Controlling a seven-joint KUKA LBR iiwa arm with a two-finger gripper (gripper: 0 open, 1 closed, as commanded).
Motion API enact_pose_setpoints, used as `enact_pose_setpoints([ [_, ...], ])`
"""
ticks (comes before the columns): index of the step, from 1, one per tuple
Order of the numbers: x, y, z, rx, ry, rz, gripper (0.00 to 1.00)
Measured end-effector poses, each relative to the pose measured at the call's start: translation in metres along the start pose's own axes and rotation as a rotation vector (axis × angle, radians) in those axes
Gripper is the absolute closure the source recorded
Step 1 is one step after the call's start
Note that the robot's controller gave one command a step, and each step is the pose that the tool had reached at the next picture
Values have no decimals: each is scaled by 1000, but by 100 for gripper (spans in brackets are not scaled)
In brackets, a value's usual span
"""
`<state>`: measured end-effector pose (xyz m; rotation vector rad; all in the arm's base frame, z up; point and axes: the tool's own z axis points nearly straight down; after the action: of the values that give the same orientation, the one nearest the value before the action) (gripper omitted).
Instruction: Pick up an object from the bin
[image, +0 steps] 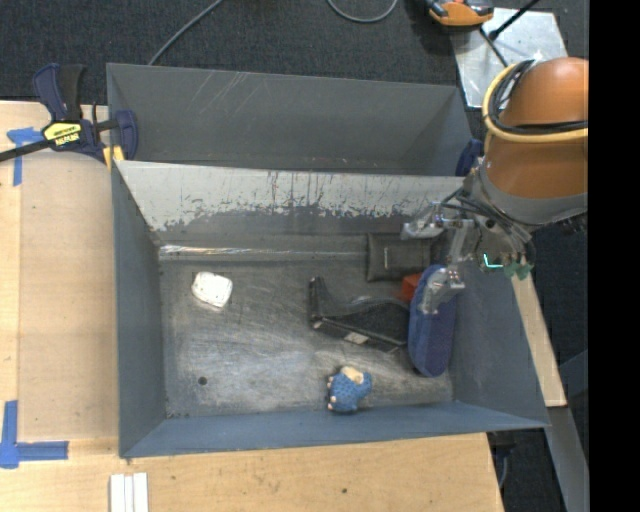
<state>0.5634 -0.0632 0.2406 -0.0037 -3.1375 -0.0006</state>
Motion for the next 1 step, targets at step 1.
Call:
enact_pose_setpoints([
  [1,6,45,167,-1,-7,166,0],
])
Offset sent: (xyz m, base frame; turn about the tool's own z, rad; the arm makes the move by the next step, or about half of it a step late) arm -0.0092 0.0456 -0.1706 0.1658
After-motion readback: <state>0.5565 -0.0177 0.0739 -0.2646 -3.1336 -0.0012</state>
